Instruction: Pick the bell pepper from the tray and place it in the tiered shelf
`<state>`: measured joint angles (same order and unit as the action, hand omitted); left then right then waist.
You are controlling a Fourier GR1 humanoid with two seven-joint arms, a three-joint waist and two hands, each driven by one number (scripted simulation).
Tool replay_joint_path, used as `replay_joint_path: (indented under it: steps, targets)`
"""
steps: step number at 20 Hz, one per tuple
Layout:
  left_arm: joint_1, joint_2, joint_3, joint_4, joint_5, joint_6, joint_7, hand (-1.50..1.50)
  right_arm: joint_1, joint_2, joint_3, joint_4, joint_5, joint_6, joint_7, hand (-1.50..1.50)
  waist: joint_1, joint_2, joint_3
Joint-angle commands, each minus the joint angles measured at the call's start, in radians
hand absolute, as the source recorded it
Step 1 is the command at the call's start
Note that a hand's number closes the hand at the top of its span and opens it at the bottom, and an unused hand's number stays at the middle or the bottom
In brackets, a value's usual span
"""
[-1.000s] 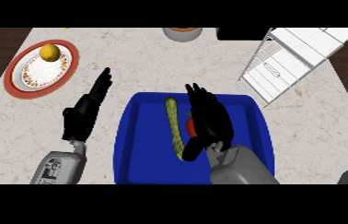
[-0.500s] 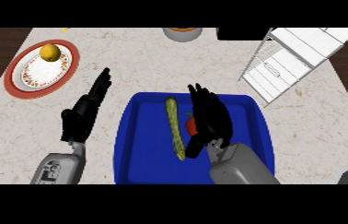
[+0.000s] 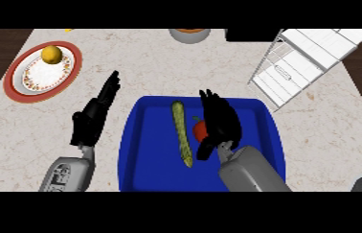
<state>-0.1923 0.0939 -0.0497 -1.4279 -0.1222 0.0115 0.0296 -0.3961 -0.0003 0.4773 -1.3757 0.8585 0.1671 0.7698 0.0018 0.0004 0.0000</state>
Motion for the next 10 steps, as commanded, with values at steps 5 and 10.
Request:
replay_joint_path:
  steps: [5, 10]
  targets:
    - [0.037, -0.038, -0.019, -0.002, -0.045, 0.019, -0.027, 0.00, 0.006, 0.000, 0.002, 0.014, -0.013, 0.004, -0.011, -1.50, 0.000, -0.001, 0.000]
    - [0.014, -0.017, 0.011, 0.004, -0.028, -0.012, -0.026, 0.00, -0.114, 0.000, 0.007, 0.200, -0.073, -0.077, -0.052, -1.50, 0.005, 0.001, 0.000]
